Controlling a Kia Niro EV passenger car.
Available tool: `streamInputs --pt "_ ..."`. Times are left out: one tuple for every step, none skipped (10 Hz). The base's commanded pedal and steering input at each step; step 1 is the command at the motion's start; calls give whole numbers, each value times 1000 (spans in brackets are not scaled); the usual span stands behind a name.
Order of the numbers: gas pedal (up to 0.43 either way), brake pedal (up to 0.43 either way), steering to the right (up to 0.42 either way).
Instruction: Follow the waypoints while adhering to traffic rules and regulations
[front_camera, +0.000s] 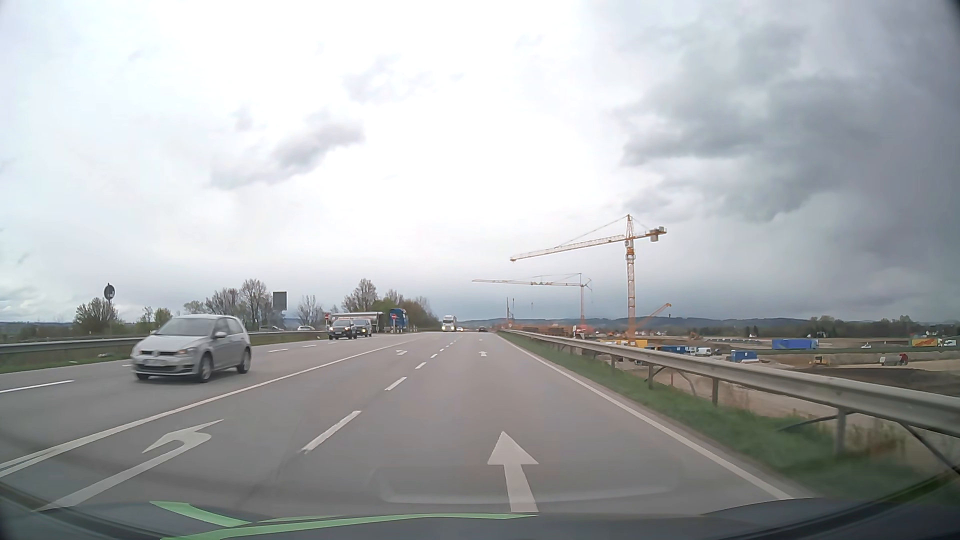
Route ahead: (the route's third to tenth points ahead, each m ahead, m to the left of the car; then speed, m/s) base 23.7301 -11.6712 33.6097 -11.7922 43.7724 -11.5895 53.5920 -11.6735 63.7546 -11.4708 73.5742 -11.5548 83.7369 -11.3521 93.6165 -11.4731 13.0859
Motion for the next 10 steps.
streamInputs --pt "157 0 -1" --pt "157 0 -2" --pt "157 0 -2" --pt "157 0 -2" --pt "157 0 -1" --pt "157 0 -2" --pt "157 0 -2" --pt "157 0 -1" --pt "157 0 -1" --pt "157 0 -1"
